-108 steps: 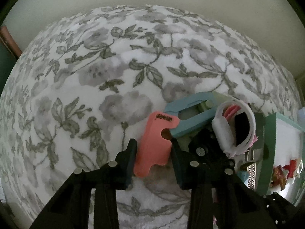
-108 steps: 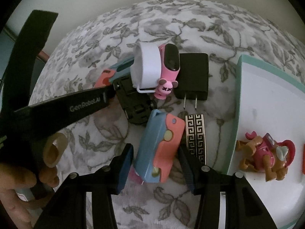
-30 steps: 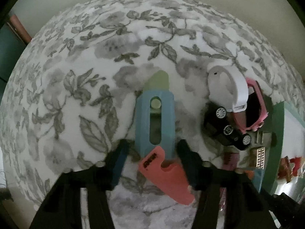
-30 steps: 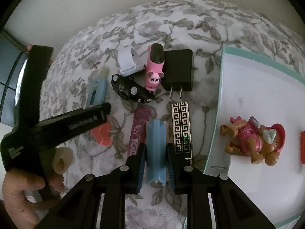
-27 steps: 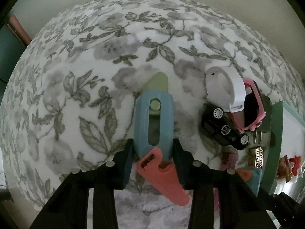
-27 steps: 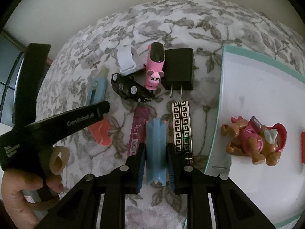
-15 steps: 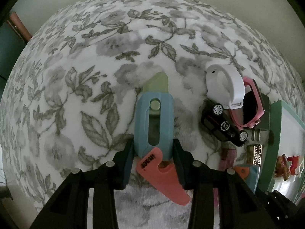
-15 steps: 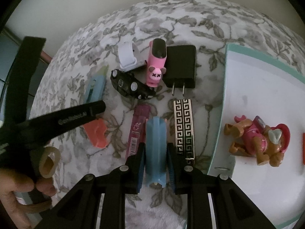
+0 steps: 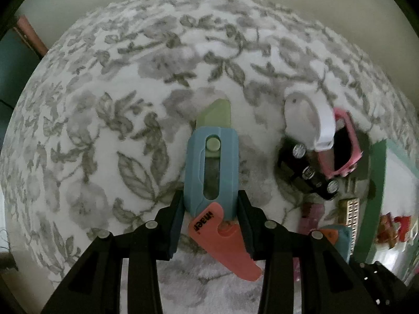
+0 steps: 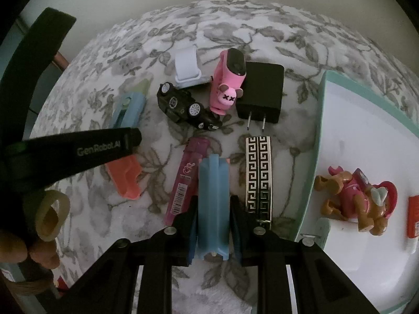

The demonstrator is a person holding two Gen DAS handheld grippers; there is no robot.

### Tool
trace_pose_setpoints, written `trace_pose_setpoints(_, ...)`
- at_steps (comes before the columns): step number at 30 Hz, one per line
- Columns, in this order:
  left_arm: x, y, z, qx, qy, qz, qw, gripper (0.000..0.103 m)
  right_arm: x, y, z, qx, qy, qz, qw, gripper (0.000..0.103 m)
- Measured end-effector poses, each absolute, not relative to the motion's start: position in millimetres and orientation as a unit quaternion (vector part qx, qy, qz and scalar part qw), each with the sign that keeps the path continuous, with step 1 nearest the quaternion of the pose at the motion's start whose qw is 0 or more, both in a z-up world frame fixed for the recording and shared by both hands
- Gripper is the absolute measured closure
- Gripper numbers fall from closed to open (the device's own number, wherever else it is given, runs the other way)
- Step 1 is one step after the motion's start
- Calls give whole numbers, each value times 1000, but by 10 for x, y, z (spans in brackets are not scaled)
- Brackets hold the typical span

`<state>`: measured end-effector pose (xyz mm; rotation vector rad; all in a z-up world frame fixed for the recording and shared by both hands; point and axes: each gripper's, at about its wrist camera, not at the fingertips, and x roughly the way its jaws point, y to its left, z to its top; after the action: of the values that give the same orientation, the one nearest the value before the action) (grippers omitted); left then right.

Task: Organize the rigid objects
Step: 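Carry both held items into the tray and open both grippers to release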

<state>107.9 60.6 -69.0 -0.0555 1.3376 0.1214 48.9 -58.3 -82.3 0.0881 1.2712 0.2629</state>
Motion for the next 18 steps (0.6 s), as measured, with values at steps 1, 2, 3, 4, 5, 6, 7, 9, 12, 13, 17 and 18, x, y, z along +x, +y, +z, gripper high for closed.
trace_pose_setpoints(1, 1074, 611, -616, -27, 612, 57, 789, 62, 491, -591, -813, 42, 592, 121, 796, 80)
trace_pose_setpoints(2, 1068, 628, -545, -27, 605, 57, 793, 62, 495, -605, -796, 44, 591, 120, 797, 80)
trace_pose_setpoints(3, 1063, 630, -495, -29, 600, 57, 797, 62, 491, -621, -779, 49, 589, 121, 797, 80)
trace_pose_setpoints(4, 1056, 636, -419, -32, 593, 56, 803, 62, 484, -645, -748, 56, 587, 123, 798, 80)
trace_pose_setpoints(5, 1049, 640, -336, -35, 585, 55, 808, 62, 474, -676, -710, 62, 583, 124, 800, 80)
trace_pose_setpoints(6, 1045, 634, -277, -36, 579, 54, 813, 62, 473, -703, -664, 67, 578, 126, 803, 80)
trace_pose_setpoints(7, 1039, 634, -216, -37, 573, 54, 817, 62, 471, -731, -613, 72, 573, 126, 807, 80)
trace_pose_setpoints(9, 1030, 622, -55, -36, 557, 53, 828, 62, 469, -779, -530, 82, 565, 126, 812, 80)
trace_pose_setpoints(12, 992, 595, 163, -43, 534, 45, 843, 62, 463, -887, -421, 95, 554, 118, 818, 80)
trace_pose_setpoints(13, 994, 599, 218, -46, 529, 42, 847, 62, 461, -926, -393, 98, 552, 115, 820, 80)
trace_pose_setpoints(17, 958, 500, 423, -52, 508, 22, 860, 62, 416, -1144, -268, 111, 544, 85, 827, 80)
trace_pose_setpoints(18, 934, 449, 464, -52, 504, 17, 862, 62, 404, -1222, -239, 115, 544, 72, 828, 80)
